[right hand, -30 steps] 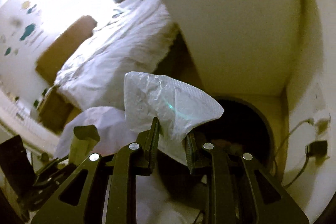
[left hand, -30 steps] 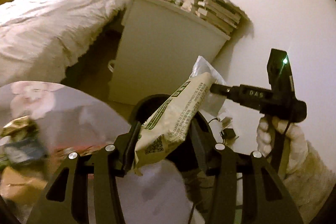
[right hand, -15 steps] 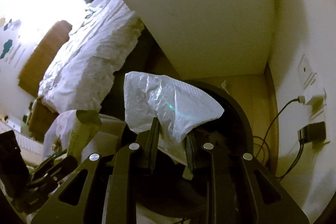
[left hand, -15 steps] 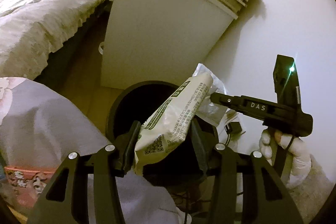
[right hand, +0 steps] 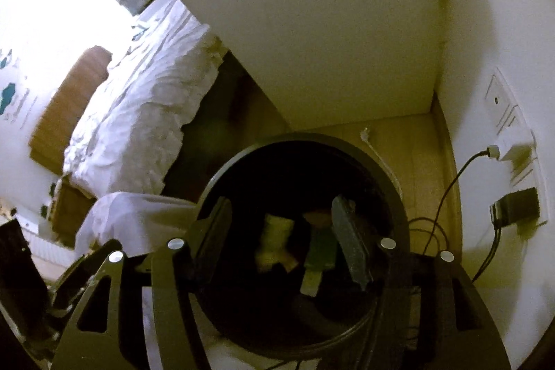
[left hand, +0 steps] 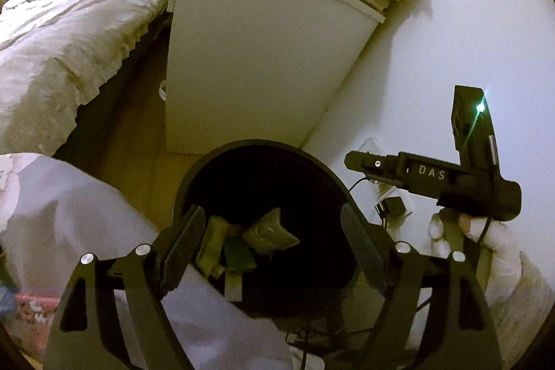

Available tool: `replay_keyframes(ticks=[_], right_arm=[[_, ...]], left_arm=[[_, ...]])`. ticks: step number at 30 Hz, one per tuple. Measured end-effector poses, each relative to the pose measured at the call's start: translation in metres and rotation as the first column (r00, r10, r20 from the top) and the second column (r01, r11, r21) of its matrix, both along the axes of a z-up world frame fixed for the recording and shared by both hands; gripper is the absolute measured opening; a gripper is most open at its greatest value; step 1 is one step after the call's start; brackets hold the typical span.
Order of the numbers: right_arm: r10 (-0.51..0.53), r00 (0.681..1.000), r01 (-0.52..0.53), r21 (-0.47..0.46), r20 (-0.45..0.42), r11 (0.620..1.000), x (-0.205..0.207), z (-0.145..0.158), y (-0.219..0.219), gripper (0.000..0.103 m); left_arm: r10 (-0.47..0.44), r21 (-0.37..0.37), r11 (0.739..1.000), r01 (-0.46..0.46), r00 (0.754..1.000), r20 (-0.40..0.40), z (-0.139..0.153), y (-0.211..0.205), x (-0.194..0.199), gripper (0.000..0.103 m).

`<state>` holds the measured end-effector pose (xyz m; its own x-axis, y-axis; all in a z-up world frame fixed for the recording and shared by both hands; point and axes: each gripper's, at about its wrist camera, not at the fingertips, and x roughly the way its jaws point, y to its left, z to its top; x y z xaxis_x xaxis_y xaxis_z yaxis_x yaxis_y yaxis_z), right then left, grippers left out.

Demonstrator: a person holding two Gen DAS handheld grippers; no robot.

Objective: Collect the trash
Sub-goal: 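Carry the snack bag and foam wrapper to the bin and release both, then move both tools back to the table and grasp the brown paper bag with the right tool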

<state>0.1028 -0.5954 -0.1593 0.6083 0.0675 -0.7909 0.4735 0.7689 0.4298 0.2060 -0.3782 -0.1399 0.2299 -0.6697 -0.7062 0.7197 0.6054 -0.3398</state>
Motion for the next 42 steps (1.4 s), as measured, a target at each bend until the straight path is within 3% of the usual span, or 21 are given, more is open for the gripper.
replay_keyframes(ticks=[7,12,14,16,20,23,28,30,33,35,40,42], right_arm=[[0.136,0.989,-0.134,-0.036,0.058,0.990,0.006,0.029,0.052,0.061],[0.309,0.948,-0.301,-0.098,0.080,0.949,0.019,0.053,0.118,0.061],[0.396,0.915,-0.384,-0.131,0.083,0.914,0.025,0.060,0.152,0.061],[0.470,0.879,-0.454,-0.162,0.080,0.876,0.031,0.066,0.183,0.061],[0.640,0.767,-0.615,-0.228,0.051,0.755,0.043,0.072,0.257,0.061],[0.739,0.674,-0.710,-0.265,0.014,0.653,0.050,0.068,0.307,0.061],[0.840,0.538,-0.821,-0.272,-0.077,0.501,0.071,0.044,0.378,0.061],[0.858,0.502,-0.844,-0.277,-0.112,0.458,0.075,0.032,0.392,0.061],[0.876,0.453,-0.870,-0.295,-0.167,0.394,0.085,0.017,0.414,0.061],[0.878,0.436,-0.880,-0.298,-0.196,0.370,0.090,0.008,0.423,0.061],[0.879,0.437,-0.887,-0.249,-0.189,0.388,0.093,-0.003,0.423,0.055],[0.876,0.449,-0.885,-0.226,-0.176,0.408,0.091,-0.002,0.417,0.038]], left_arm=[[0.082,-0.044,0.996,-0.081,0.996,0.022,0.019,0.056,-0.014,0.081],[0.207,-0.070,0.976,-0.205,0.978,0.024,0.025,0.123,-0.013,0.081],[0.271,-0.079,0.960,-0.268,0.962,0.031,0.027,0.157,-0.012,0.081],[0.337,-0.086,0.939,-0.333,0.941,0.034,0.027,0.195,-0.009,0.081],[0.459,-0.087,0.885,-0.458,0.888,-0.008,0.019,0.265,0.002,0.081],[0.537,-0.095,0.834,-0.543,0.839,-0.087,0.004,0.315,0.014,0.081],[0.575,-0.106,0.791,-0.602,0.792,-0.206,-0.021,0.363,0.025,0.079],[0.575,-0.106,0.786,-0.609,0.783,-0.236,-0.029,0.372,0.028,0.079],[0.568,-0.092,0.792,-0.603,0.784,-0.249,-0.038,0.379,0.029,0.077],[0.553,-0.065,0.812,-0.580,0.800,-0.233,-0.042,0.376,0.028,0.076],[0.492,0.033,0.870,-0.492,0.859,-0.141,-0.049,0.359,0.021,0.066],[0.464,0.085,0.885,-0.458,0.881,-0.090,-0.053,0.351,0.018,0.057]])
